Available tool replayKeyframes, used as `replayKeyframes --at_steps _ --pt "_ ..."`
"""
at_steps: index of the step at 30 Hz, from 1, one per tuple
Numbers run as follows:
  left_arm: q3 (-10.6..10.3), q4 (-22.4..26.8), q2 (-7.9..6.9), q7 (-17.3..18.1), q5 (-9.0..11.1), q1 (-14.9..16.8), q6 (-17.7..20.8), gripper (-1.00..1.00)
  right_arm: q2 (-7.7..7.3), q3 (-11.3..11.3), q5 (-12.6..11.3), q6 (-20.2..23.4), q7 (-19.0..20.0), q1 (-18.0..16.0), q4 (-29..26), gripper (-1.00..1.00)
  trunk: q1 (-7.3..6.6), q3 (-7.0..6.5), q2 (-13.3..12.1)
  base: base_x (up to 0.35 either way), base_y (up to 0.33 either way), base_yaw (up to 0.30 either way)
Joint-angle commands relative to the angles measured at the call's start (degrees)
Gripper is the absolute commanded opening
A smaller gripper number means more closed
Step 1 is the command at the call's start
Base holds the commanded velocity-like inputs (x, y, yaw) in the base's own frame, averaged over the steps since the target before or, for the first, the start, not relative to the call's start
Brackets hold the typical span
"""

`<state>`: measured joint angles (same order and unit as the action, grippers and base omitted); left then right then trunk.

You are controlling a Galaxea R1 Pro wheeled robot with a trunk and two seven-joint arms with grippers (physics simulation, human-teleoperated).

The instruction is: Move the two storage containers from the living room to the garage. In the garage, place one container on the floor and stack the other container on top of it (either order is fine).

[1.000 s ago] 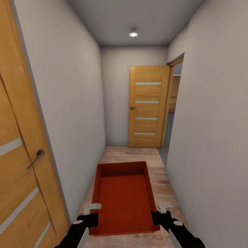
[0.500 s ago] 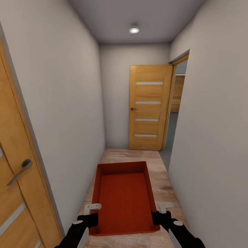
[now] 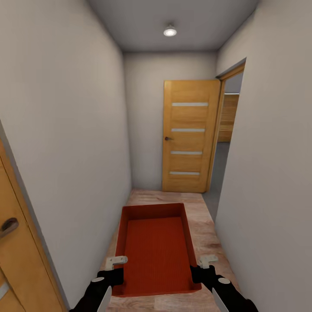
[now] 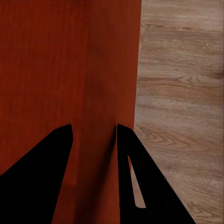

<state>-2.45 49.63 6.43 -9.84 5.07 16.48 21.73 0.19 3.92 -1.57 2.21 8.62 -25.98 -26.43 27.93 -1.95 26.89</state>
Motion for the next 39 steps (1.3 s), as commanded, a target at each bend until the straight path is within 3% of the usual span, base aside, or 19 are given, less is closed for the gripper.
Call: replayKeyframes --at_steps 1,17,39 --pt "-0.19 0.02 -0.01 -1.85 -0.85 -0.05 0.48 -1.00 0.34 -0.40 -0.71 0.25 2.36 -0.04 -0.53 -1.00 0.05 0.02 0.04 0.328 0.000 0.000" --pt "-0.19 0.02 -0.01 -1.85 -0.85 -0.05 0.47 -1.00 0.34 -0.40 -0.71 0.25 2.37 -0.04 -0.53 -1.00 0.05 0.02 0.04 0.328 -0.002 0.000" --pt "-0.19 0.02 -0.01 -1.85 -0.85 -0.05 0.48 -1.00 0.34 -0.40 -0.71 0.25 2.37 -0.06 -0.53 -1.00 0.05 0.02 0.04 0.328 -0.091 0.000"
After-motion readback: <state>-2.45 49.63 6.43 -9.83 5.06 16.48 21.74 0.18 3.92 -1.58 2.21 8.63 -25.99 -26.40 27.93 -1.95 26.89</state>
